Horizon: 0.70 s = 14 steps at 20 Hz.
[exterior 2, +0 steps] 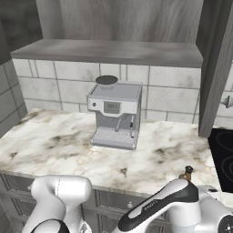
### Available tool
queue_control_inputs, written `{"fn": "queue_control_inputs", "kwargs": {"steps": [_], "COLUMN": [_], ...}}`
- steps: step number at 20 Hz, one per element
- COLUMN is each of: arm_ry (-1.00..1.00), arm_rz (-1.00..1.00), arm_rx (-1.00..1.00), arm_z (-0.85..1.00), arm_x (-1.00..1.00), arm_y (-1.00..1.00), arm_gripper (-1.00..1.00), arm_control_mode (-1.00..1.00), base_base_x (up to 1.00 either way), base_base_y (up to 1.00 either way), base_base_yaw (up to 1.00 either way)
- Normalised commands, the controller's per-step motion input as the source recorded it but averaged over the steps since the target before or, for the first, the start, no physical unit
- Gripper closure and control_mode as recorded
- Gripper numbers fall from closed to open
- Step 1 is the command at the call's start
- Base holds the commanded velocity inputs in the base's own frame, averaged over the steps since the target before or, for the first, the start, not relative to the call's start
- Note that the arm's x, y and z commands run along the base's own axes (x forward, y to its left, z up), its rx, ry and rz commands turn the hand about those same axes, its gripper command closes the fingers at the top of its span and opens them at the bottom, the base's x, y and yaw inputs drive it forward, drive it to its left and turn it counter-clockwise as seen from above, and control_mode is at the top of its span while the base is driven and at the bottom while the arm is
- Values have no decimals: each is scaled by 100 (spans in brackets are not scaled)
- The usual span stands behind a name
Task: Take 2 condiments from the cabinet and move them on the counter near the stove.Make sure the condiments are lined up with each other, next to each other.
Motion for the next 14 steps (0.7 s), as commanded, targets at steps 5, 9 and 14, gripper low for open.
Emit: {"fn": "queue_control_inputs", "kwargs": {"steps": [5, 9, 14], "arm_ry": [0, 0, -1], "arm_rz": [0, 0, 0], "arm_rx": [1, 1, 0], "arm_z": [-16, -13, -16], "arm_x": [12, 8, 0], "arm_y": [-7, -19, -21], "arm_gripper": [100, 100, 100], "arm_control_mode": [-100, -100, -100], "base_base_x": [0, 0, 0], "base_base_y": [0, 0, 0], "base_base_yaw": [0, 0, 0]}}
